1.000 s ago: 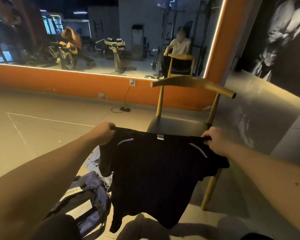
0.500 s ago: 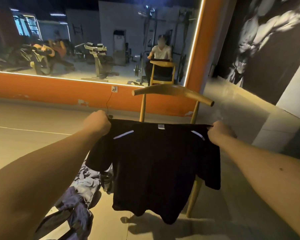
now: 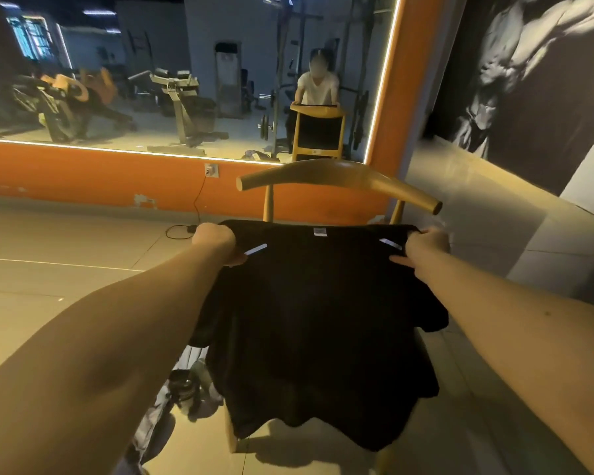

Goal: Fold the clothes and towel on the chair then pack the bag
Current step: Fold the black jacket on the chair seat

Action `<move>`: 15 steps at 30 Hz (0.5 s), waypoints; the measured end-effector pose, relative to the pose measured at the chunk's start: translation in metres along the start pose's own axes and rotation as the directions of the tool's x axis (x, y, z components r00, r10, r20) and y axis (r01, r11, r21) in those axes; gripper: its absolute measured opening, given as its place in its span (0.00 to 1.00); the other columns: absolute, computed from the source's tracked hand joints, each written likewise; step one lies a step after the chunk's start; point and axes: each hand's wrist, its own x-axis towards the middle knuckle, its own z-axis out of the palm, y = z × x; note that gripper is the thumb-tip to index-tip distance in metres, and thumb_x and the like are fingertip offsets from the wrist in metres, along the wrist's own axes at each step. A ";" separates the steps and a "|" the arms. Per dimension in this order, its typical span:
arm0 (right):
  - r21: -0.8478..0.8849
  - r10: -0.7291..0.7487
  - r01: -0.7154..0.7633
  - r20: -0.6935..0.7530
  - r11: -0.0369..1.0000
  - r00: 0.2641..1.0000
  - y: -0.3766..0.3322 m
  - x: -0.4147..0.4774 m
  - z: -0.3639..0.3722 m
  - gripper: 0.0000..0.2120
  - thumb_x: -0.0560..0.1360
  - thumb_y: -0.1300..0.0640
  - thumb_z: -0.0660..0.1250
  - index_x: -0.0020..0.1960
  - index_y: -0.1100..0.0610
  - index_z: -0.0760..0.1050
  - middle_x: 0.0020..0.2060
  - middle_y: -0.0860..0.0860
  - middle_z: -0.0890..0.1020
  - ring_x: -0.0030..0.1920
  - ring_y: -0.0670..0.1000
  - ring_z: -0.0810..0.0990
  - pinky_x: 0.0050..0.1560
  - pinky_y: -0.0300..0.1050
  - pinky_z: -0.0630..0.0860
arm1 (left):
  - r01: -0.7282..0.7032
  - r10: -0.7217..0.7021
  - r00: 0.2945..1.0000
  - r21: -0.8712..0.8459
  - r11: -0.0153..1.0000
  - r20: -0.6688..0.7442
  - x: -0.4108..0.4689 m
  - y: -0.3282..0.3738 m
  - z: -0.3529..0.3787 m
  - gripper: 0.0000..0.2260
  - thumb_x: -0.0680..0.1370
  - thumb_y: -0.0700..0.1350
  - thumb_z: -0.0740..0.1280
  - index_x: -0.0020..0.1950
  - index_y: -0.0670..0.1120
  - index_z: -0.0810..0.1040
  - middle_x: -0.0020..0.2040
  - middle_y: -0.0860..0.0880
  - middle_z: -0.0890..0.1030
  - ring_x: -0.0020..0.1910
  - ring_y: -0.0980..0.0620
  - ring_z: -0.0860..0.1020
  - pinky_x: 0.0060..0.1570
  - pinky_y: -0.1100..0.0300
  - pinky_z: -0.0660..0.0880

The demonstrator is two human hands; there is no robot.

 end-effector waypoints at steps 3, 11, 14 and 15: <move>-0.217 -0.157 0.148 -0.026 0.965 0.987 0.019 0.038 0.021 0.02 0.82 0.57 0.62 0.54 0.55 0.71 0.53 0.56 0.78 0.50 0.59 0.79 0.53 0.55 0.80 | 0.044 -0.045 0.999 -0.163 0.986 -0.006 0.027 0.011 0.034 0.14 0.82 0.49 0.67 0.62 0.40 0.74 0.56 0.42 0.81 0.56 0.42 0.82 0.54 0.56 0.79; -0.426 -0.243 0.256 0.084 0.868 0.966 0.074 0.165 0.080 0.03 0.83 0.57 0.62 0.54 0.55 0.73 0.52 0.57 0.80 0.50 0.58 0.77 0.48 0.48 0.71 | -0.010 0.016 0.991 -0.044 0.999 0.130 0.142 -0.030 0.141 0.11 0.78 0.37 0.67 0.59 0.39 0.76 0.53 0.40 0.81 0.53 0.42 0.81 0.49 0.51 0.79; -0.453 -0.269 0.252 0.029 0.855 0.963 0.097 0.193 0.100 0.07 0.83 0.57 0.62 0.58 0.58 0.75 0.54 0.58 0.80 0.54 0.61 0.79 0.47 0.47 0.70 | -0.011 0.016 0.997 -0.065 0.998 0.072 0.164 -0.037 0.167 0.11 0.80 0.44 0.69 0.59 0.39 0.79 0.50 0.41 0.83 0.43 0.47 0.81 0.36 0.58 0.77; -0.459 -0.272 0.243 0.003 0.855 0.962 0.102 0.200 0.104 0.08 0.83 0.57 0.61 0.59 0.58 0.75 0.55 0.59 0.80 0.54 0.61 0.79 0.47 0.47 0.70 | -0.016 0.019 0.999 -0.072 0.997 0.042 0.170 -0.036 0.174 0.12 0.82 0.46 0.68 0.58 0.37 0.78 0.47 0.42 0.82 0.38 0.49 0.79 0.31 0.61 0.73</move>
